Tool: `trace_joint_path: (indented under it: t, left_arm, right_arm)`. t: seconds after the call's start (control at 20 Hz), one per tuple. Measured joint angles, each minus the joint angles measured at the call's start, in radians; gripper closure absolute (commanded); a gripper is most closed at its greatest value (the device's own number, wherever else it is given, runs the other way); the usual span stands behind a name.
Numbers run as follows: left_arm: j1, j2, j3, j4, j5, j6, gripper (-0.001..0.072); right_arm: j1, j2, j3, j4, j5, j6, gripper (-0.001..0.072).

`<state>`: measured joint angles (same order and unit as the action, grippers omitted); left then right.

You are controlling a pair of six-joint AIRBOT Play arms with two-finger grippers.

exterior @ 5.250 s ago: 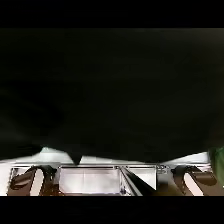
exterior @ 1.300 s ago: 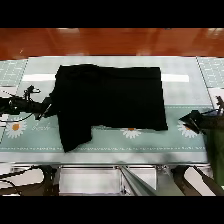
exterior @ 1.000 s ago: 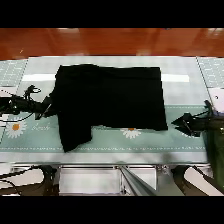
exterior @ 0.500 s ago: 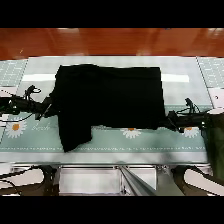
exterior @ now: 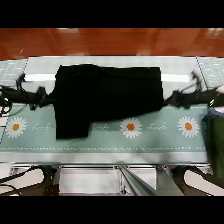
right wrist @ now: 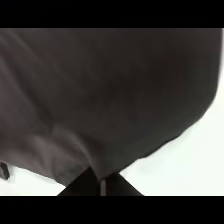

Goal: Fold the shirts.

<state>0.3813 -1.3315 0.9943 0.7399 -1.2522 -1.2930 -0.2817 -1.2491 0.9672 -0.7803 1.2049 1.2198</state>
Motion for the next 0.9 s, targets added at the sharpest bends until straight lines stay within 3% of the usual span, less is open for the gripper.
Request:
trace_joint_path:
  t: [0.2,0.45,0.75,0.9]
  left_arm:
    - [-0.001,0.119,0.219,-0.231,0.073,0.049,0.0688]
    - [0.0,0.245,0.53,-0.336,0.185,0.117,0.0688]
    - [0.029,0.497,0.705,-0.293,0.247,0.138,0.0688]
    - [0.078,0.65,0.723,-0.191,0.243,0.088,0.0688]
  right_arm:
    - [0.003,0.024,0.441,-0.082,0.012,0.079,0.0689]
    - [0.004,0.055,0.94,-0.135,0.025,0.162,0.0689]
    - [0.004,0.263,1.12,-0.305,0.051,0.204,0.0689]
    - [0.004,0.378,1.137,-0.417,0.12,0.228,0.0689]
